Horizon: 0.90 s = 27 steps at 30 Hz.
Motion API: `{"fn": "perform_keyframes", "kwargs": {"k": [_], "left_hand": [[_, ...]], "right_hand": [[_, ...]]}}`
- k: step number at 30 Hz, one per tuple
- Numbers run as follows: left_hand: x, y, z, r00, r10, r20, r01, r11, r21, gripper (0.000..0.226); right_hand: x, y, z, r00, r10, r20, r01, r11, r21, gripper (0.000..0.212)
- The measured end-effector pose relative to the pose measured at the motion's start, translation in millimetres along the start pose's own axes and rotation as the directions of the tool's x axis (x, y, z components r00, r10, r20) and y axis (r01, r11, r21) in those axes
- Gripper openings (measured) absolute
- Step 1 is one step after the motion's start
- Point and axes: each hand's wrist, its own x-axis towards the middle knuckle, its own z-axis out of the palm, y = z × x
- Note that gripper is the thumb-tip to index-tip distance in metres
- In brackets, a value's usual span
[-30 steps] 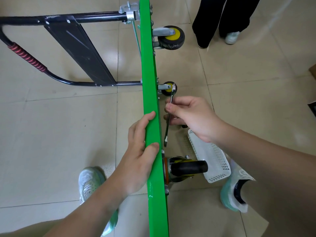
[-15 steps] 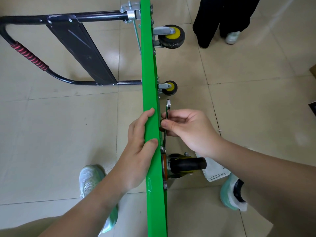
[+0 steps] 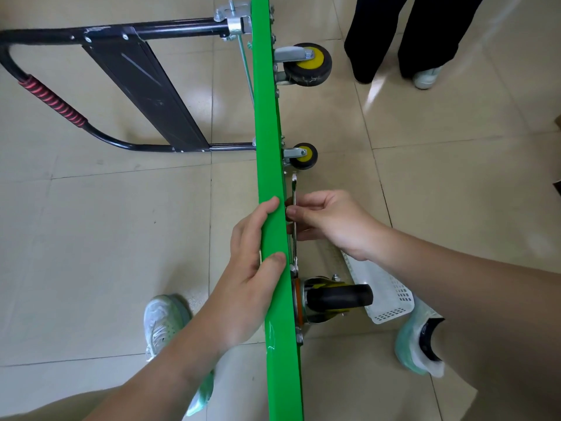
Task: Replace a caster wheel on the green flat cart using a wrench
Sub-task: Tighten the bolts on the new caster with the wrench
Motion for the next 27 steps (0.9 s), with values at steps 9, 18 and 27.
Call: {"fn": "perform_keyframes", "kwargs": {"k": [9, 18, 27], "left_hand": [[2, 0, -3, 1.0, 0.004, 0.024, -0.004, 1.0, 0.009, 0.066], [2, 1, 0, 1.0, 0.014, 0.01, -0.014, 1.0, 0.007, 0.065], [4, -3, 2, 1.0, 0.019, -0.001, -0.019, 0.999, 0.034, 0.064]], "right_hand": [[6, 29, -1, 0.968, 0.252, 0.008, -0.249, 0.961, -0.12, 0.016], [-25, -32, -7, 0.996, -0.078, -0.038, 0.076, 0.996, -0.046, 0.016], [-38, -34, 0, 0.985, -0.169, -0.046, 0.169, 0.985, 0.012, 0.019]]}}
